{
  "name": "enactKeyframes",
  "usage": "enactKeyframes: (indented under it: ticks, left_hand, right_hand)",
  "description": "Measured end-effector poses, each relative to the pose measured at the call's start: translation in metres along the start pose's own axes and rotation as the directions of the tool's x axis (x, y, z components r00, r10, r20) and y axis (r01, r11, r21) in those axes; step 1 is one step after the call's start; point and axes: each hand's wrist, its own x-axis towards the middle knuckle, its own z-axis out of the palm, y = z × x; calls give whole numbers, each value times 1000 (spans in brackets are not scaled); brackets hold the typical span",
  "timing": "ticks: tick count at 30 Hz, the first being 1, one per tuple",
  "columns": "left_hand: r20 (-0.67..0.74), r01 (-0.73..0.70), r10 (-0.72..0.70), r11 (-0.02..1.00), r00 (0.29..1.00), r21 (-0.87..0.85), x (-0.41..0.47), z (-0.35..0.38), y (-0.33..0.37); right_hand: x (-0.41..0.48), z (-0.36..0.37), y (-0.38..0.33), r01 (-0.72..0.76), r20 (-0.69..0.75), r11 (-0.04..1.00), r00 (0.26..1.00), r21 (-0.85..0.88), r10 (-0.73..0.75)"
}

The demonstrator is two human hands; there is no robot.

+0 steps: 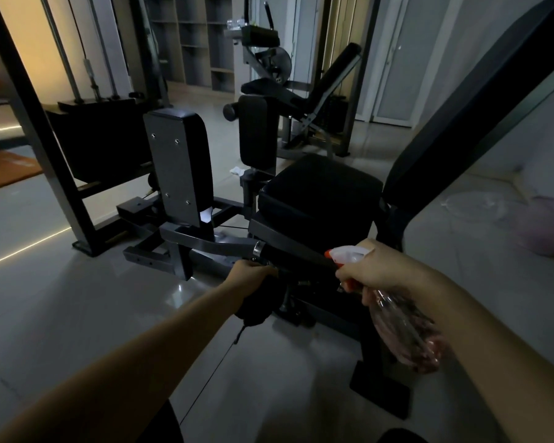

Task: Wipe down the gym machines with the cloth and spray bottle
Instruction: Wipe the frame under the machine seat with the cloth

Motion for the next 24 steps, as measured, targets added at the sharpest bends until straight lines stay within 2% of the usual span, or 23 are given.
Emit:
enactKeyframes:
  ticks: [12,17,21,24]
  left_hand:
    - [85,103,-90,980,992,-168,0,32,4]
    - [-52,48,-62,967,997,-249,9,47,3]
    - [-165,-55,35,991,986,-119,14,55,-5]
    - [-161,-83,61,988,985,-129,19,58,-12]
  right_hand:
    - [-37,5,46,-11,-65,999,998,-45,8]
    - [-40,10,69,-66,-77,997,995,-38,63]
    - [-47,5,87,-79,-135,987,989,-141,60]
    - [-52,0,101,-107,-176,987,981,-118,85]
